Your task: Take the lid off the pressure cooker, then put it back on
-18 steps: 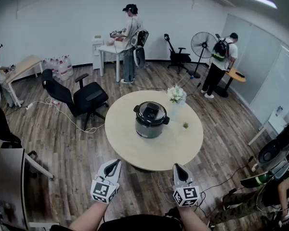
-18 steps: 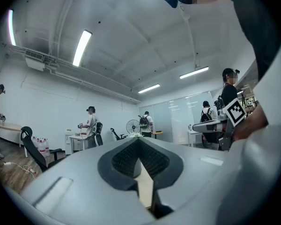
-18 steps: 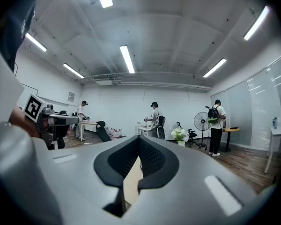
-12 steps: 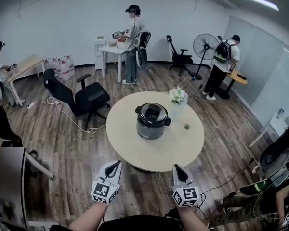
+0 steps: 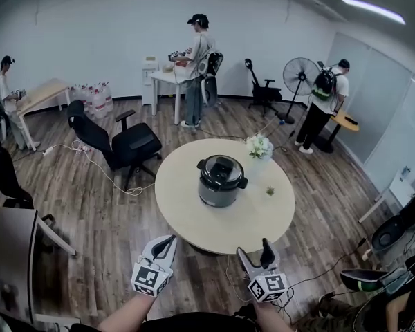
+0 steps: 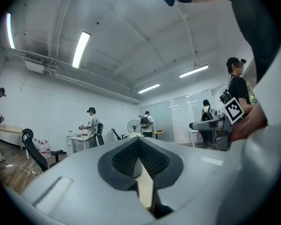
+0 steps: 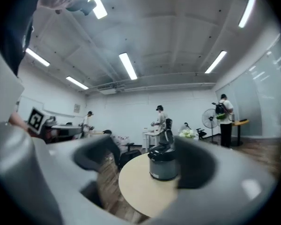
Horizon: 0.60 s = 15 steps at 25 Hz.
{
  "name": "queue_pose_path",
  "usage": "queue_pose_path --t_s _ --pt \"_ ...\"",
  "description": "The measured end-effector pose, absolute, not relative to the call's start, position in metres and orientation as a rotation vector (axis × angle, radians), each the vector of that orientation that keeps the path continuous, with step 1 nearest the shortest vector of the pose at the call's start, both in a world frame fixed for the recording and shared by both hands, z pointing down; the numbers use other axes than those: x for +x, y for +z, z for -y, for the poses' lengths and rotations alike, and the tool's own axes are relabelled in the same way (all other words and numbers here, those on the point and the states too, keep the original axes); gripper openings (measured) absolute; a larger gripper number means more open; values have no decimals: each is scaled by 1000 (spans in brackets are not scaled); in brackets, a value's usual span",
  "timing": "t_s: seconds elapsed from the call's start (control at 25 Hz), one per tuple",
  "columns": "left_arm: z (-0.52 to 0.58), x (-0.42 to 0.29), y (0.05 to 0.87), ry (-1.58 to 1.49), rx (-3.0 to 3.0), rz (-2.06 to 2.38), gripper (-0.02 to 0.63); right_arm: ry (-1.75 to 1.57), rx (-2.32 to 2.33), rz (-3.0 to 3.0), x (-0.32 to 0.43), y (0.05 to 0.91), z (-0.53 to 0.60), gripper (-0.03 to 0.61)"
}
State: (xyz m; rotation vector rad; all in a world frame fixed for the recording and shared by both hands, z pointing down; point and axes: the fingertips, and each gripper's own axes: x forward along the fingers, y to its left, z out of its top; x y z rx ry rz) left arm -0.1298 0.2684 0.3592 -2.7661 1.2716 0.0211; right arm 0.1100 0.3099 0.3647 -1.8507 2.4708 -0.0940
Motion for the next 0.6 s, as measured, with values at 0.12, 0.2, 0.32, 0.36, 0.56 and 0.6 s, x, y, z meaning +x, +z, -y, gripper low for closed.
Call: queue_pose_path --t_s 0.12,0.2,0.32,0.36,0.56,0.6 --pt "-271 -131 361 26 -2773 -1286 0 -144 -1833 -2442 110 363 -304 597" --pt "-272 -132 364 34 -2780 -1300 0 -163 -1818 -2469 107 366 -302 597" --pt "-265 -123 376 25 -2835 -1260 178 -196 -1799 -2482 107 370 -300 597" --pt "-261 -117 382 9 -2858 -1246 499 -200 -1801 -2483 109 371 -299 596" --pt "-259 -102 391 -63 -2855 -1235 588 -193 -1812 -2492 123 374 -301 595" --pt "-259 -98 390 -63 -2855 -1229 588 -193 -1810 -2491 126 373 -301 595"
